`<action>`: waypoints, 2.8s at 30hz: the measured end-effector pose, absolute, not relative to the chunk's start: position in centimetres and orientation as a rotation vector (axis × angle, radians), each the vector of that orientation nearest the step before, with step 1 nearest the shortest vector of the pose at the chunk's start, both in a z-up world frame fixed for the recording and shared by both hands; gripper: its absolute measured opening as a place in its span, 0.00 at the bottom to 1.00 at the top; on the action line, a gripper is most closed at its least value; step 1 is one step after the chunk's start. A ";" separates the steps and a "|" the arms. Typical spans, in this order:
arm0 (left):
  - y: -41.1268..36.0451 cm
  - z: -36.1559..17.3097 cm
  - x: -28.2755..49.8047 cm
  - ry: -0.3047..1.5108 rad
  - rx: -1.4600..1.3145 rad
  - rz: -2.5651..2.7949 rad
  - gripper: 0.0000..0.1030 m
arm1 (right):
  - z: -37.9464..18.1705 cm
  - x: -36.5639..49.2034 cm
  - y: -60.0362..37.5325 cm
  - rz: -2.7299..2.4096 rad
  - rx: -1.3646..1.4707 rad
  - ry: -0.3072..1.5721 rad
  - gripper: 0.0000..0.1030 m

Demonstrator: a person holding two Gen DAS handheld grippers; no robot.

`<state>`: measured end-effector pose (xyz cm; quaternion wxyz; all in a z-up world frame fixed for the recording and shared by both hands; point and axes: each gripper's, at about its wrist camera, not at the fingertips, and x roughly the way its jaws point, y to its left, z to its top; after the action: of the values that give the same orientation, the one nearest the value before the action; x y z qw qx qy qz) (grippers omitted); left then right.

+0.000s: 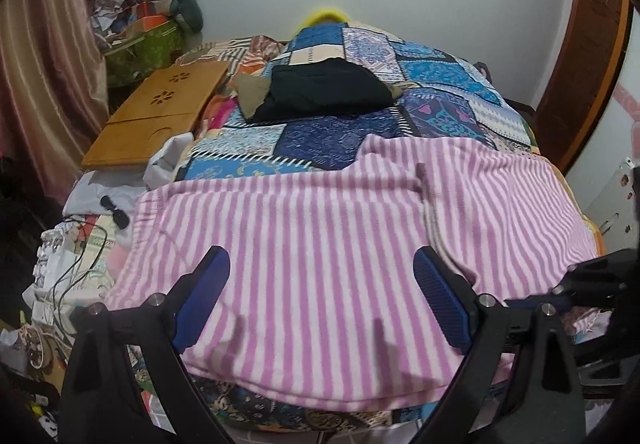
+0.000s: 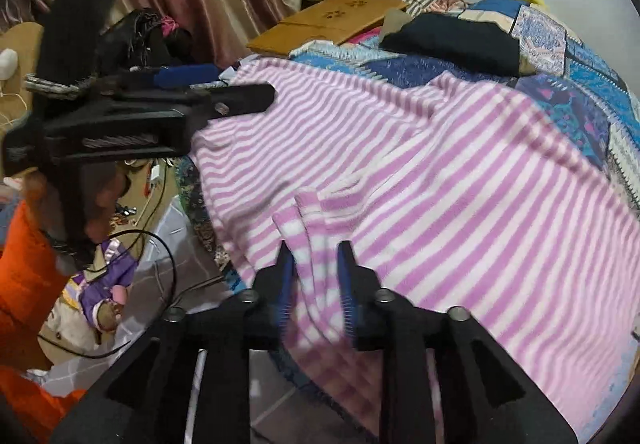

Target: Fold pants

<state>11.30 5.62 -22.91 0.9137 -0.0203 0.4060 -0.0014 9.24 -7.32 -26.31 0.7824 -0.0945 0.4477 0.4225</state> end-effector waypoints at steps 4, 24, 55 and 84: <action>3.7 -22.4 12.9 0.830 -0.020 -0.054 0.91 | -24.1 9.6 -10.3 0.852 -0.193 0.895 0.30; -5.3 -29.4 27.4 1.097 -0.022 -0.220 0.49 | -29.0 14.1 -22.9 0.531 -0.085 0.955 0.30; 17.3 -21.1 8.5 0.858 -0.226 0.135 0.84 | -22.0 12.9 -15.7 0.627 -0.161 0.796 0.35; 19.6 -32.4 6.2 0.930 -0.554 0.025 0.93 | -28.8 13.6 -7.8 0.717 -0.287 0.908 0.40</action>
<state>6.16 19.56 -32.41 0.8571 -0.2635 0.4425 0.0120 13.62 -7.75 -28.78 0.8276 -0.1350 0.4277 0.3376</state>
